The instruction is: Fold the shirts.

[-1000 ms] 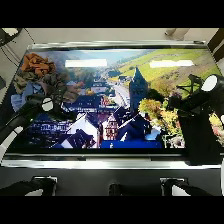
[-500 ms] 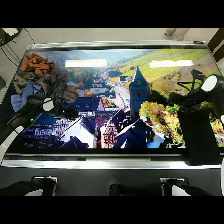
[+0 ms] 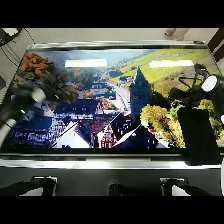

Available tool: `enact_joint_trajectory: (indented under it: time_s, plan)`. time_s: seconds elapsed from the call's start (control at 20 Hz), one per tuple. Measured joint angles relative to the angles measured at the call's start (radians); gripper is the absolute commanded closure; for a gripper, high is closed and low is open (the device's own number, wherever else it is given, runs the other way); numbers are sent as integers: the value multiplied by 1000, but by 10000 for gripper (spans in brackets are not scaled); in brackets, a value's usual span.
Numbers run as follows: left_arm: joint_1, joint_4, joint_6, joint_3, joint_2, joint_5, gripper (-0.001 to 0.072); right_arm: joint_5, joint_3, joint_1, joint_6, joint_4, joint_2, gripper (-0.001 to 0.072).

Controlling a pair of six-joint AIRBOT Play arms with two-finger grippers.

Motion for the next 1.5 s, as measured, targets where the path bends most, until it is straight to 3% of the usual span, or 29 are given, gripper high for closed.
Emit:
enact_joint_trajectory:
  time_s: [0.2,0.35,0.55,0.65,0.75,0.9,1.0,1.25,1.5]
  plan:
    - [368,-185,-82,234,-72,-69,-13,49,0,0,-3,0,0,39]
    - [612,-302,-102,255,-110,-161,-13,79,0,0,-4,0,0,39]
    - [770,-368,-15,153,-131,-159,-13,101,0,0,-4,3,0,40]
    - [779,-378,101,112,-143,-92,-13,106,0,0,-4,5,0,40]
    - [750,-382,287,91,-154,-5,-13,113,0,0,-4,12,0,40]
    - [667,-286,543,76,-180,113,-13,121,0,0,-3,39,0,40]
    - [613,-217,652,72,-208,144,-13,127,0,0,1,56,0,40]
    - [564,-155,755,68,-288,145,-13,149,0,0,8,78,0,40]
    - [571,-155,746,67,-356,214,-9,200,0,0,8,85,0,40]
